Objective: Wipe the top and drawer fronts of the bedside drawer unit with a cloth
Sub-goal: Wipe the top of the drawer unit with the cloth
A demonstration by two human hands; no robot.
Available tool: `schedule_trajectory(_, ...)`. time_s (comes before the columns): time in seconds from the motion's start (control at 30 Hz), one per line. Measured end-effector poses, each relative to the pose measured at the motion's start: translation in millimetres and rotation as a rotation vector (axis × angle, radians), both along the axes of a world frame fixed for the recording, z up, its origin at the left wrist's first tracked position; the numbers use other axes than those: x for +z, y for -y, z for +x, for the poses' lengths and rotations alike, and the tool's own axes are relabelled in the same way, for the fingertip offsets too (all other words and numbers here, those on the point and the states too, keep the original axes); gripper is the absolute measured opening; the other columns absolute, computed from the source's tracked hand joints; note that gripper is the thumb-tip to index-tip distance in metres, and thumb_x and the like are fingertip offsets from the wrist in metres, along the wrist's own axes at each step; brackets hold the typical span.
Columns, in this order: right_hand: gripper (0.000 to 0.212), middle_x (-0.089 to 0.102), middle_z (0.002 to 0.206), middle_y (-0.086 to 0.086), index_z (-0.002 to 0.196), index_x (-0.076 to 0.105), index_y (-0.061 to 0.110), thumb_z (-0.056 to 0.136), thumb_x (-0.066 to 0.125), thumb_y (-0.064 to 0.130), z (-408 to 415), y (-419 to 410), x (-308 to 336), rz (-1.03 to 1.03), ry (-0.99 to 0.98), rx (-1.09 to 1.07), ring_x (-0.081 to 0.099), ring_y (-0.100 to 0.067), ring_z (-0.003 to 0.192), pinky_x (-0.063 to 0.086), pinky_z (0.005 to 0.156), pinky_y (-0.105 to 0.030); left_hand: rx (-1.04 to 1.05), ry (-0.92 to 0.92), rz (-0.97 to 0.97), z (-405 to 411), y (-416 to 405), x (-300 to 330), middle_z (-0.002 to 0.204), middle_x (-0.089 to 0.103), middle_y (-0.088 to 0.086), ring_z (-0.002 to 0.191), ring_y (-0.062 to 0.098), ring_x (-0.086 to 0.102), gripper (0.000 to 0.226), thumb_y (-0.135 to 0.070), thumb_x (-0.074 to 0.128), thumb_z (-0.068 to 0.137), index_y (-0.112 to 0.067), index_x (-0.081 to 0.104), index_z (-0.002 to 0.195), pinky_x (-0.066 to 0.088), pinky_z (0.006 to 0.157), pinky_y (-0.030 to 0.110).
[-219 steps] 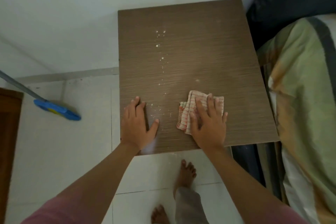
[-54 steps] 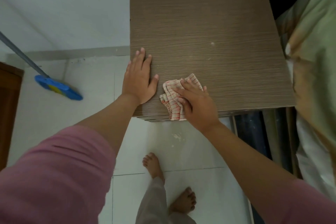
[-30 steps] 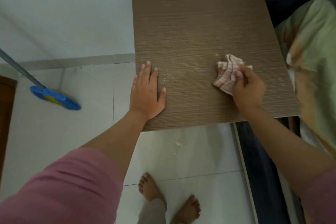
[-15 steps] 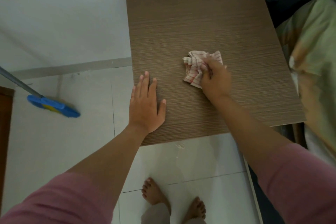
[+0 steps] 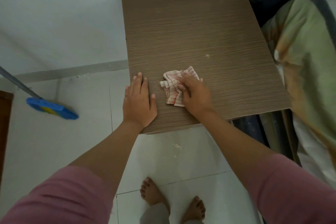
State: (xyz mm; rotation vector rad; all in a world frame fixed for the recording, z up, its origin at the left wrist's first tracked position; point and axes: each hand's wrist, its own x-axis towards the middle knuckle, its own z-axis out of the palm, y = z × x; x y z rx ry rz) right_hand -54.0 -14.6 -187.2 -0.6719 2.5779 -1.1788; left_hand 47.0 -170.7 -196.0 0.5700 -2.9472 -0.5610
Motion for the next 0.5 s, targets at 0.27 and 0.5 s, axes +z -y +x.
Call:
schedule_trajectory(0.27,0.031,0.057,0.133,-0.003,0.119,0.064,0.018,0.091,0.055,0.007,53,-21,0,-0.059,0.007,0.056,0.040,-0.006,0.127,0.019,0.113,-0.046,-0.139,0.057,-0.001,55,2,1,0.154,0.021,0.014,0.142,0.029,0.019,0.061,-0.035,0.033,0.093,0.000,0.031,0.143,0.018,0.107,0.055)
schedule_trajectory(0.5,0.032,0.063,0.123,0.003,0.116,0.066,0.020,0.090,0.047,0.027,94,-48,9,-0.075,0.005,0.119,0.056,-0.010,0.116,0.048,0.096,-0.034,-0.135,0.095,-0.023,69,-1,-7,0.157,0.012,0.009,0.145,0.022,0.008,0.061,-0.038,0.024,0.097,-0.004,0.021,0.148,0.016,0.109,0.053)
